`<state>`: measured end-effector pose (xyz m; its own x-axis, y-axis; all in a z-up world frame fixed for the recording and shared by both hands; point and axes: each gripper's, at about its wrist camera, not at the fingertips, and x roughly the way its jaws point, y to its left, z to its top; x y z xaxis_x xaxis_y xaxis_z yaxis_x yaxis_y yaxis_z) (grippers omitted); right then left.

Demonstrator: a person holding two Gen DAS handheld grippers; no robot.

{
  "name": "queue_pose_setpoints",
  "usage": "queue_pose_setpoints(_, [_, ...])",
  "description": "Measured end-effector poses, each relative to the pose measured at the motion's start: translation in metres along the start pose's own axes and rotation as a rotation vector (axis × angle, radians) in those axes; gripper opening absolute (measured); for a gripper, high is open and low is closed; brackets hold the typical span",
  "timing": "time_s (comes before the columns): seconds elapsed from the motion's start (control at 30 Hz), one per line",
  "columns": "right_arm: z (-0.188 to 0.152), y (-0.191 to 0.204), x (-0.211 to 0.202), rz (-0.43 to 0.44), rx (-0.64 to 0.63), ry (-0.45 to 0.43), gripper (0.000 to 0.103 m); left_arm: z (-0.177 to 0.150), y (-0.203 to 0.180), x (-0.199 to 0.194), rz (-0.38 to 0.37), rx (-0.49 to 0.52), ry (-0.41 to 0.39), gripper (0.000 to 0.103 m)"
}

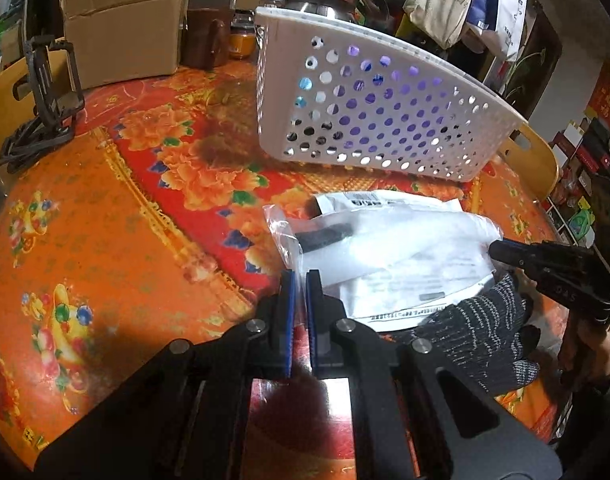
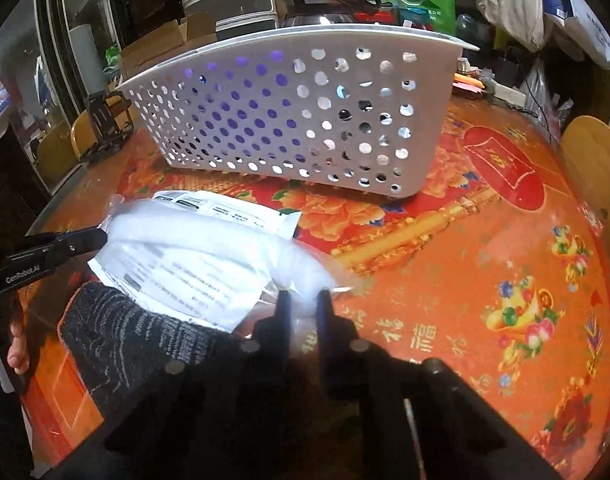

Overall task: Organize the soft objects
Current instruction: 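Lift and carry the clear bag with both tools over the basket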

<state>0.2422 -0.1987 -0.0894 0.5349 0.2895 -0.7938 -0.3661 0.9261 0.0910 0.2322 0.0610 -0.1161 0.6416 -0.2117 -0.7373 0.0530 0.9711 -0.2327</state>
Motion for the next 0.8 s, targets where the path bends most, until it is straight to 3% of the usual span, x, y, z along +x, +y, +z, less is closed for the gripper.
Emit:
queue_pose_setpoints(0.23, [0.005, 0.004, -0.024, -0.014, -0.019, -0.081, 0.005, 0.012, 0.0, -0.03, -0.029, -0.005, -0.104, 0.005])
queue_pose_setpoints(0.8, [0.032, 0.012, -0.11, -0.044, -0.054, -0.263, 0.005, 0.038, -0.036, -0.109, -0.061, 0.068, -0.262, 0.004])
